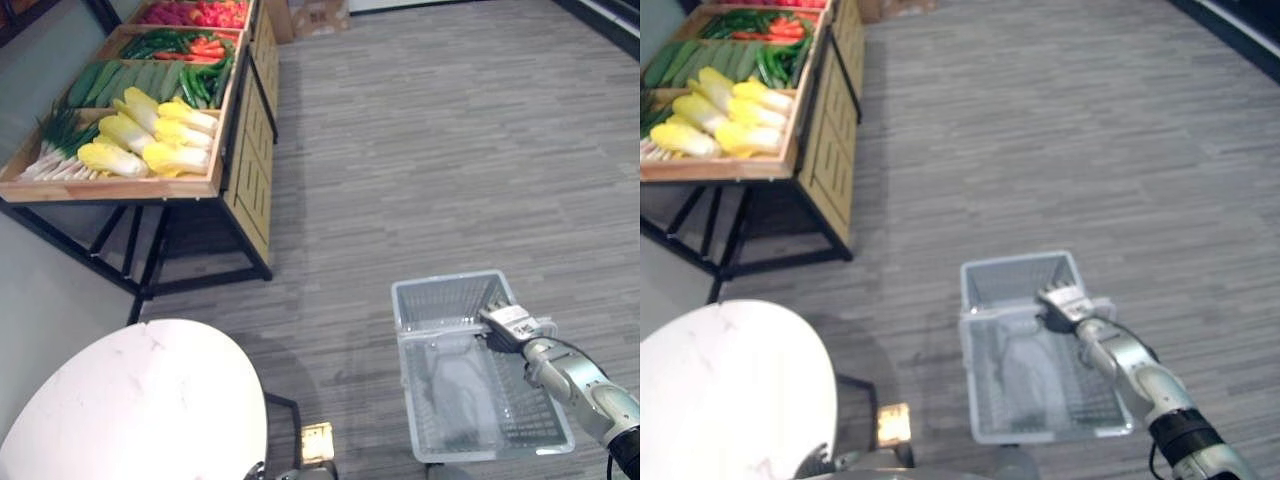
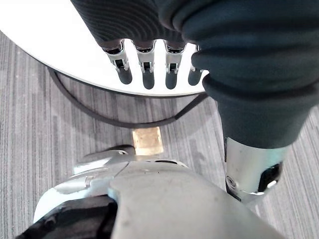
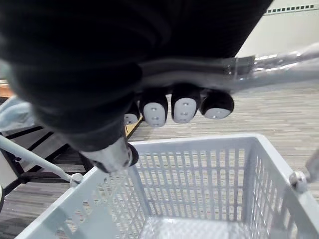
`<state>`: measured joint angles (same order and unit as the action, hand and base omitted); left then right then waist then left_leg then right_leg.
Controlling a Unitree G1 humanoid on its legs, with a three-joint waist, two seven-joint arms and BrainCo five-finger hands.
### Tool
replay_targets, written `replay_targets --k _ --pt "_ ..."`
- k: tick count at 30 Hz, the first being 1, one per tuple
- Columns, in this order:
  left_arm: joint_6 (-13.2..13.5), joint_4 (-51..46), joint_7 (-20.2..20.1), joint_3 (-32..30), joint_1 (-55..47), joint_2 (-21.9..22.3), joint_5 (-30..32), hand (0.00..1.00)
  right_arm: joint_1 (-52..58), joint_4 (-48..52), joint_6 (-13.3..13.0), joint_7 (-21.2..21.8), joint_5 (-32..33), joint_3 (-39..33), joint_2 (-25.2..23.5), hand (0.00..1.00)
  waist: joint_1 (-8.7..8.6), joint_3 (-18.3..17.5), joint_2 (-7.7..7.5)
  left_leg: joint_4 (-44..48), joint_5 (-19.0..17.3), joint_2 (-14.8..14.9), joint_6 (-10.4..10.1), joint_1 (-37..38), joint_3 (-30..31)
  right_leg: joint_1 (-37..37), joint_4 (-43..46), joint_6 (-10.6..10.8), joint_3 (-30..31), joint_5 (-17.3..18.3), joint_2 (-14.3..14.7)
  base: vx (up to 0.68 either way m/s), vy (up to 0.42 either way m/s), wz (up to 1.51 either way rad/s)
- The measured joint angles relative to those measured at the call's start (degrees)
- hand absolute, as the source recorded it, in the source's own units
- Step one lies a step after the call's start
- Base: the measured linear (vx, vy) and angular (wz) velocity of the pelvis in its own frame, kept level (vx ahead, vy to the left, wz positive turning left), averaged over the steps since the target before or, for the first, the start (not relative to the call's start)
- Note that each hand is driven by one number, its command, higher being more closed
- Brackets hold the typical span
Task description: Pick vegetable in the basket
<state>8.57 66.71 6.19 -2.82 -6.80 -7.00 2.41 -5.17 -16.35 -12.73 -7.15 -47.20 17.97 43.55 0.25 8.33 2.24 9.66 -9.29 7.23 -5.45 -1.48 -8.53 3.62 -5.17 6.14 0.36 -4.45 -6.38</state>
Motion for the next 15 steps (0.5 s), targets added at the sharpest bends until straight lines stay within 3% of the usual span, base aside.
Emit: replay_targets --k 2,4,6,7,8,9,10,11,12,14,15 --pt "0.01 -0.71 -0.19 1.02 -0.15 -0.54 0.11 0.0 2.71 -0.6 0.86 0.01 -0.01 -3.88 -2.6 1.0 0.13 0.31 -0.88 0.11 -2.73 -1.13 1.12 0.93 0.69 4.05 10.53 1.04 0.51 5.25 -0.88 -0.01 0.128 0.04" --pt "-0.02 -0.62 -0.2 2.55 -0.26 -1.48 0.12 0.0 4.6 -0.57 1.09 0.01 -0.09 -5.68 -3.92 1.0 -0.38 0.44 -1.89 0.59 -4.28 -2.8 1.77 1.78 1.69 7.47 20.36 1.37 0.69 7.23 -2.5 -0.01 0.114 0.04" --pt "-0.01 -0.64 -0.19 4.39 -0.25 -2.42 0.12 0.0 5.46 -0.33 1.84 -0.19 -0.07 -6.83 -4.75 1.0 -0.64 0.93 -2.7 1.28 -5.42 -3.69 3.14 2.93 1.5 15.59 37.94 -0.7 1.9 5.03 -3.23 0.0 0.105 -0.09" --pt "-0.01 -0.66 -0.19 5.32 -0.24 -3.24 0.12 0.0 5.48 -0.34 2.06 -0.16 -0.07 -7.48 -5.45 1.0 -1.35 1.31 -3.1 1.68 -5.91 -3.85 4.06 4.3 1.68 17.86 44.25 -2.25 1.94 2.12 -3.63 0.1 0.12 0.09" --pt "-0.02 -0.71 -0.2 5.92 -0.04 -3.83 0.14 0.0 5.48 -0.43 2.08 -0.36 -0.07 -8.52 -6.67 1.0 -1.83 2.1 -2.77 1.64 -6.37 -3.69 4.73 6.11 2.25 19.61 48.85 -2.48 1.8 -0.97 -3.74 0.12 0.103 0.14" --pt "-0.01 -0.81 -0.23 6.09 0.29 -4.09 0.15 0.0 5.54 -0.69 2.14 -0.8 -0.05 -8.69 -7.28 1.0 -2.25 2.33 -2.74 1.55 -6.66 -3.64 5.07 6.7 2.57 20.45 50.54 -2.5 1.55 -0.42 -3.67 0.13 0.05 0.23" --pt "-0.04 -0.79 -0.19 6.5 0.48 -4.45 0.15 0.0 5.37 -1.35 1.96 -1.76 -0.05 -8.95 -7.92 1.0 -3.03 2.4 -3.48 1.5 -7.14 -3.44 5.4 7.1 3.07 21.04 49.33 -3.08 0.05 3.05 -3.37 0.12 0.023 0.22" --pt "-0.04 -0.79 -0.18 6.49 0.71 -4.58 0.14 0.0 5.23 -1.86 1.86 -1.87 -0.05 -8.97 -8.0 1.0 -3.1 2.36 -3.75 1.41 -7.37 -3.24 5.34 7.21 3.28 21.12 46.82 -3.43 -0.72 4.15 -3.13 0.21 -0.006 0.25" --pt "-0.07 -0.82 -0.15 6.34 1.38 -4.79 0.12 0.0 5.13 -2.99 1.71 -2.06 -0.05 -9.33 -8.14 1.0 -3.1 2.39 -3.73 1.0 -7.72 -2.56 5.13 7.27 3.9 20.7 38.64 -3.83 -2.58 4.39 -1.71 0.27 -0.051 0.25" --pt "-0.08 -1.6 0.02 6.22 2.55 -4.56 0.15 0.0 5.21 -5.02 1.77 -2.15 -0.06 -10.88 -8.58 1.0 -3.37 2.4 -3.73 -1.29 -6.95 -2.18 3.77 8.07 4.68 18.98 16.31 -1.06 -2.91 2.08 -0.29 0.38 -0.112 0.37" --pt "-0.03 -2.03 0.13 5.99 2.64 -4.54 0.15 0.0 5.23 -5.13 2.06 -2.15 -0.06 -11.09 -8.57 1.0 -3.36 2.48 -4.02 -1.98 -6.98 -2.38 3.47 8.78 4.87 18.48 11.67 -0.42 -2.36 1.65 -0.36 0.44 -0.177 0.47"
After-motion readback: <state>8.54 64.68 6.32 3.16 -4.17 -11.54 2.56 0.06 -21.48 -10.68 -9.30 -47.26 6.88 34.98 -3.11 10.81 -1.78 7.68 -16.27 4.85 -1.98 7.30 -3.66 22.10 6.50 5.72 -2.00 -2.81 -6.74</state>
